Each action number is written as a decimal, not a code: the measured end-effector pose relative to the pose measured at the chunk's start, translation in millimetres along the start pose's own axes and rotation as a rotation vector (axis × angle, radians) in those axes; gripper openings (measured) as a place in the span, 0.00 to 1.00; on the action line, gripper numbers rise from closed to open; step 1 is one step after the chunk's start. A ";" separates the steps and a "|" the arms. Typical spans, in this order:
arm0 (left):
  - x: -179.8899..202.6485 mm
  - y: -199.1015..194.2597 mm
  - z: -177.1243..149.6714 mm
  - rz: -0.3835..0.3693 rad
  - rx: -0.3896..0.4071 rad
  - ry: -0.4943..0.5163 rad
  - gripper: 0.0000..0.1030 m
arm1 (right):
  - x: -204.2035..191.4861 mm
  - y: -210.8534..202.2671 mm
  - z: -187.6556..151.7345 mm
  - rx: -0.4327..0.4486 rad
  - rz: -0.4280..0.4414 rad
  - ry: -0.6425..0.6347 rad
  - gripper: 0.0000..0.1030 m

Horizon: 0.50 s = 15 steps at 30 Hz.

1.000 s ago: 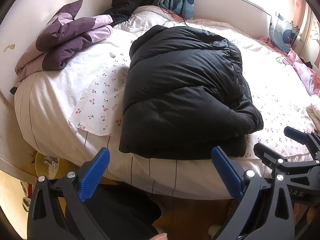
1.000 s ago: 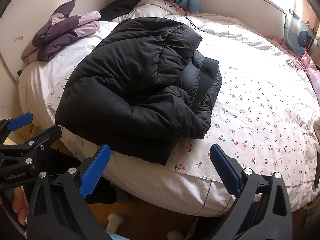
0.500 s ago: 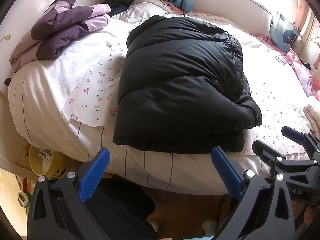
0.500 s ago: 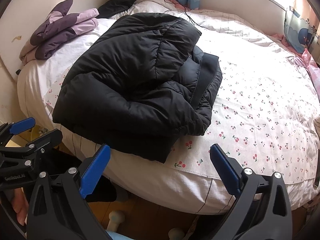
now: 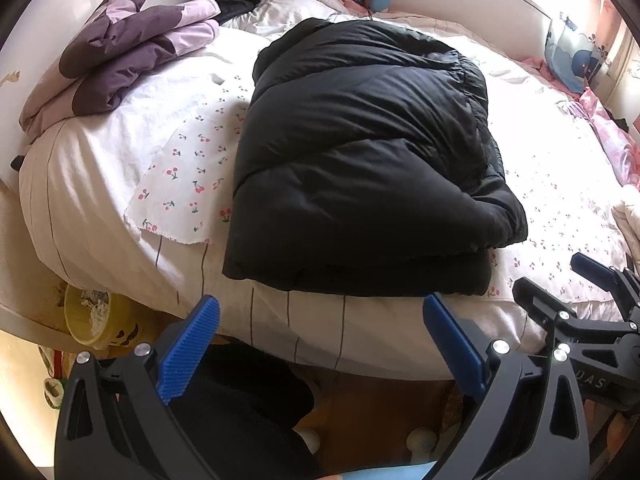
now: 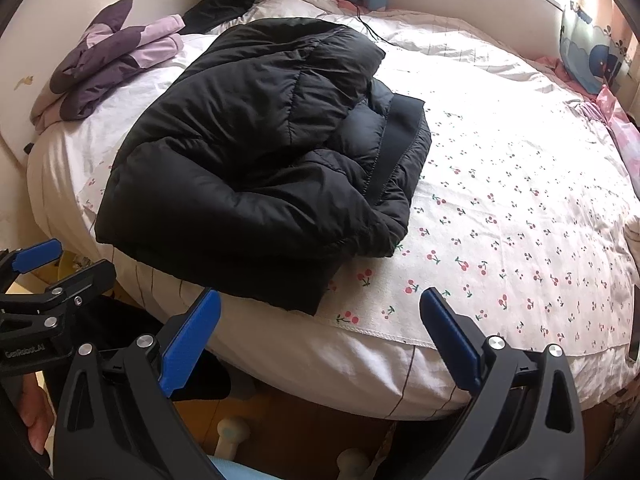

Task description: Fold large clothes

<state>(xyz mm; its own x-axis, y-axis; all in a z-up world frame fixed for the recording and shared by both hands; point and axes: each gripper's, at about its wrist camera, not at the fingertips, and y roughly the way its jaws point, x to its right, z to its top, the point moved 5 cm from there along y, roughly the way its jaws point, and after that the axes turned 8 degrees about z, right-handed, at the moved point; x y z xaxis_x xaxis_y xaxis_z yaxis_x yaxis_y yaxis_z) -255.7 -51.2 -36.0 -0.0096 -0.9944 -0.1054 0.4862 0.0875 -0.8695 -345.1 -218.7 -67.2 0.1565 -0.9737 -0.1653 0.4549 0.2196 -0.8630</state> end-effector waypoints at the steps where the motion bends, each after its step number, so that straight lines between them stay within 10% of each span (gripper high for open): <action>1: 1.2 -1.1 0.6 0.006 0.004 0.005 0.95 | 1.2 -0.5 -0.3 0.000 0.000 0.002 0.93; 15: 6.0 -5.0 3.1 0.025 0.014 0.030 0.95 | 2.2 -4.9 -1.5 0.008 -0.007 0.011 0.93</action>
<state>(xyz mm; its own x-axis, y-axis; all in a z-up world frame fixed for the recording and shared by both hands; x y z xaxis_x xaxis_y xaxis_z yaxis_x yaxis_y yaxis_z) -255.5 -57.8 -30.8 -0.0235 -0.9896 -0.1419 0.4990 0.1114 -0.8594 -348.3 -222.0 -64.1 0.1437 -0.9758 -0.1648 0.4629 0.2134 -0.8603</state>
